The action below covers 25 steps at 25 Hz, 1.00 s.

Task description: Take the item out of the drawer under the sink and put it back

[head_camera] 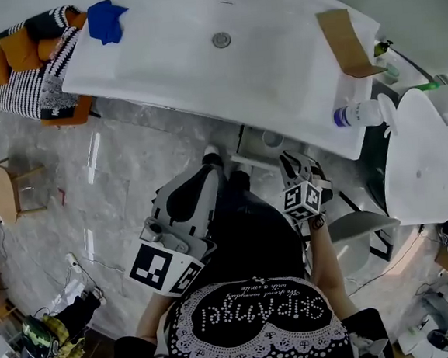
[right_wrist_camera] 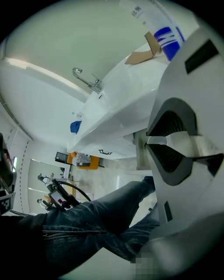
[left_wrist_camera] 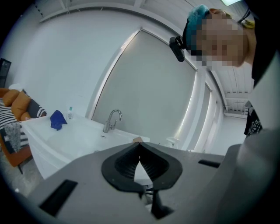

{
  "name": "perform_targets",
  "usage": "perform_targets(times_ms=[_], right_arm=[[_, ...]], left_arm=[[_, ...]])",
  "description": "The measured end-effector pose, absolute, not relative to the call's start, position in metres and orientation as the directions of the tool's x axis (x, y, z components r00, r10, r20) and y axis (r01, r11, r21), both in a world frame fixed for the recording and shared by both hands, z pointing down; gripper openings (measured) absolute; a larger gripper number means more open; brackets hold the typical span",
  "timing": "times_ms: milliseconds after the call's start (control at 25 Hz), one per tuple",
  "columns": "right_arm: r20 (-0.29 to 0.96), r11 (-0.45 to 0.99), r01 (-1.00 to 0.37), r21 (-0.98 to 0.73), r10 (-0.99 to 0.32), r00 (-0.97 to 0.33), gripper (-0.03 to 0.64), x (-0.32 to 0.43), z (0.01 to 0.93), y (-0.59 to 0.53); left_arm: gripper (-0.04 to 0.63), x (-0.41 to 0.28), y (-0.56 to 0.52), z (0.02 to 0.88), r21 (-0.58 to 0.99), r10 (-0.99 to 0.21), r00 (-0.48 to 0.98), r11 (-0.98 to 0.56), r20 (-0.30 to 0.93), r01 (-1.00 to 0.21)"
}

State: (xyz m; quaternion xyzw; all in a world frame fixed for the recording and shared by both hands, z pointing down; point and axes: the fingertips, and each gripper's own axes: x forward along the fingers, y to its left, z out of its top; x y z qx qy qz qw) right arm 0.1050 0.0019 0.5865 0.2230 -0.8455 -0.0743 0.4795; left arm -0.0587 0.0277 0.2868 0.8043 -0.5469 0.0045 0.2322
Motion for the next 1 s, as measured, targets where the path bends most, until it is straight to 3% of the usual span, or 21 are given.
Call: perform_targets(times_ms=[1000], right_arm=[[0.886, 0.957, -0.121, 0.263, -0.289, -0.362, 0.063, 0.094, 0.681, -0.007]], left_arm=[[0.005, -0.047, 0.028, 0.296, 0.431, -0.873, 0.391, -0.245, 0.291, -0.869]])
